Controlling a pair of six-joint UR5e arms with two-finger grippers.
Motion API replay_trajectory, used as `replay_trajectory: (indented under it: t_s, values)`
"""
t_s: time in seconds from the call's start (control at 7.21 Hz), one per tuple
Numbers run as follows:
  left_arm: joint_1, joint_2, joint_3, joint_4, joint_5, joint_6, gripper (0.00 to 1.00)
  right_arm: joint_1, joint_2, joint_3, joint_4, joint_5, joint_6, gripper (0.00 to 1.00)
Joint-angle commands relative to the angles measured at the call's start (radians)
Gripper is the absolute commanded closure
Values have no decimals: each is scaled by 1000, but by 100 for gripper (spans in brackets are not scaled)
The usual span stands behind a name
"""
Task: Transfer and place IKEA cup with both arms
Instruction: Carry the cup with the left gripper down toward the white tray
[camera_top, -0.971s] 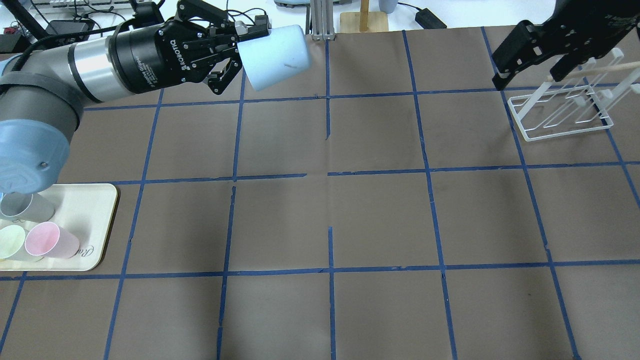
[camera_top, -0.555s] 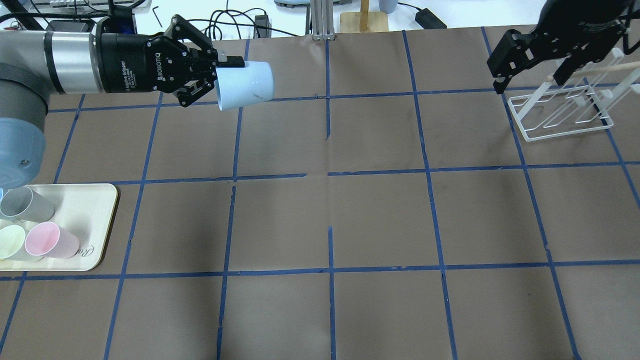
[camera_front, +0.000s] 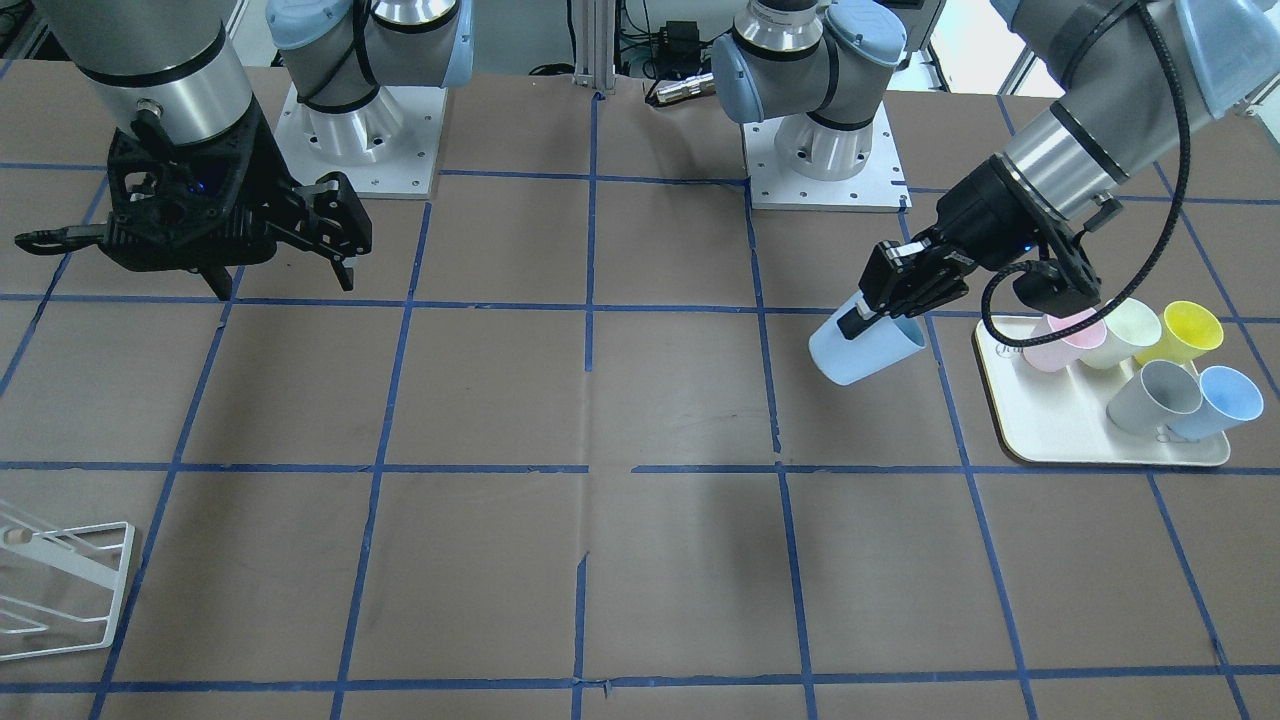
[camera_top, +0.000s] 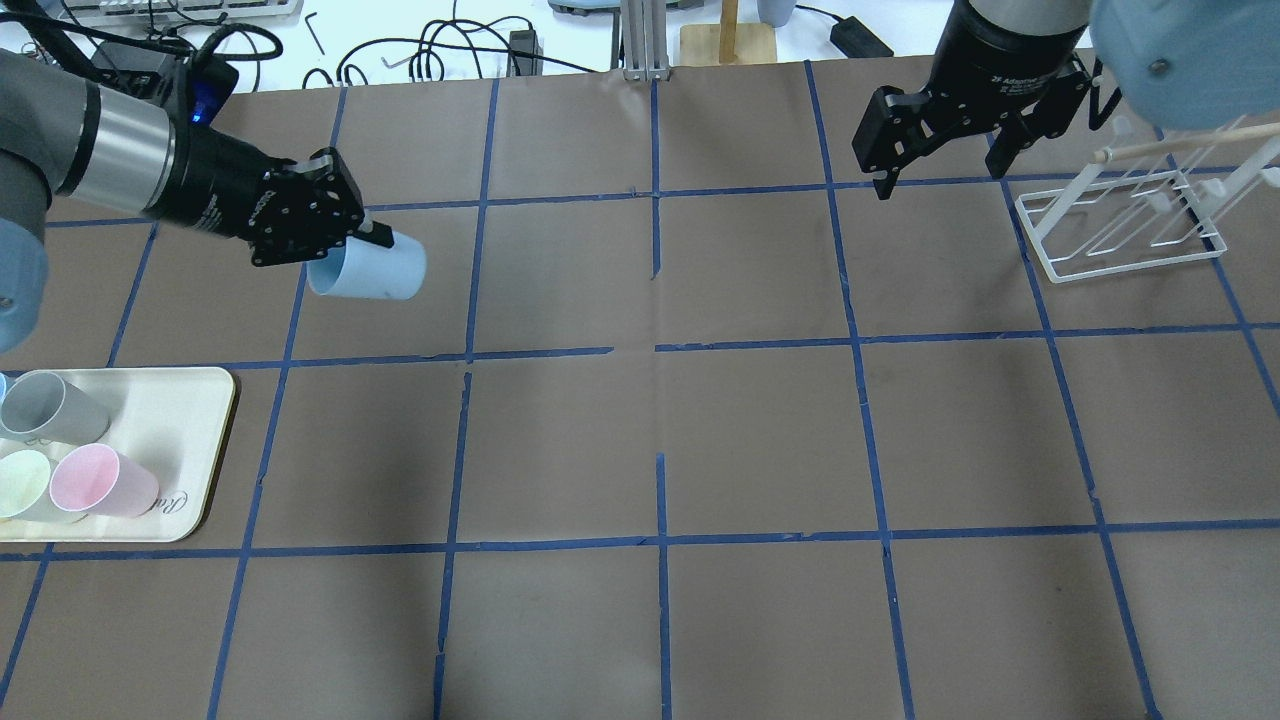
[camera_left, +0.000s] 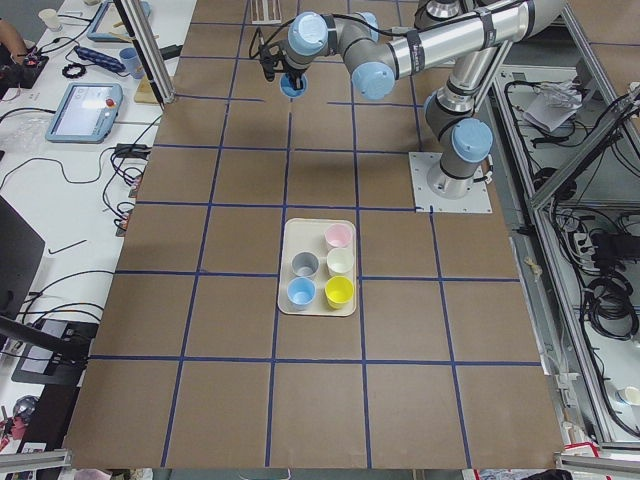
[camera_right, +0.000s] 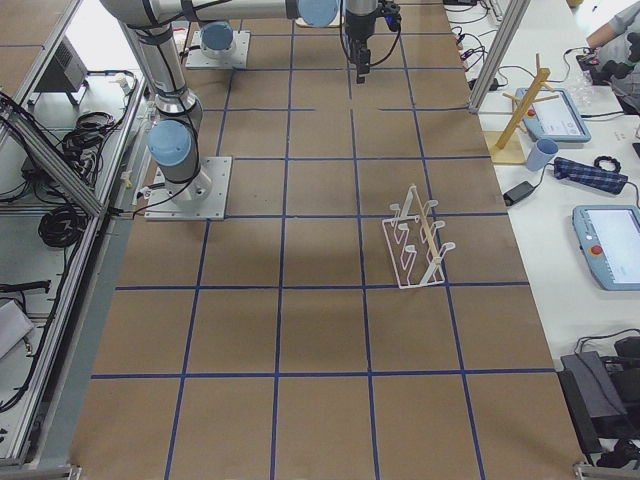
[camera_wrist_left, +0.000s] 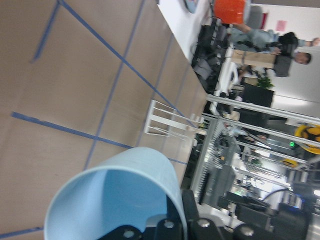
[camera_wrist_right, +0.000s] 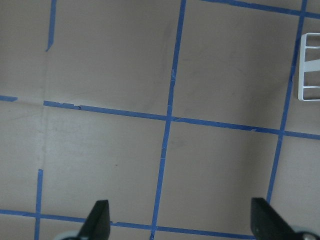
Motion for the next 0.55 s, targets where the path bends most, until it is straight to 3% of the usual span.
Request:
replay_trajectory:
  t_s: [0.0, 0.14, 0.42]
  values:
    - [48, -14, 1, -33, 282, 151, 100, -22, -10, 2, -11, 64, 4, 0]
    - [61, -19, -1, -32, 422, 235, 100, -19, -32, 17, -6, 17, 13, 0]
    - [64, -72, -1, 5, 613, 407, 100, -23, -35, 30, -4, 12, 18, 0]
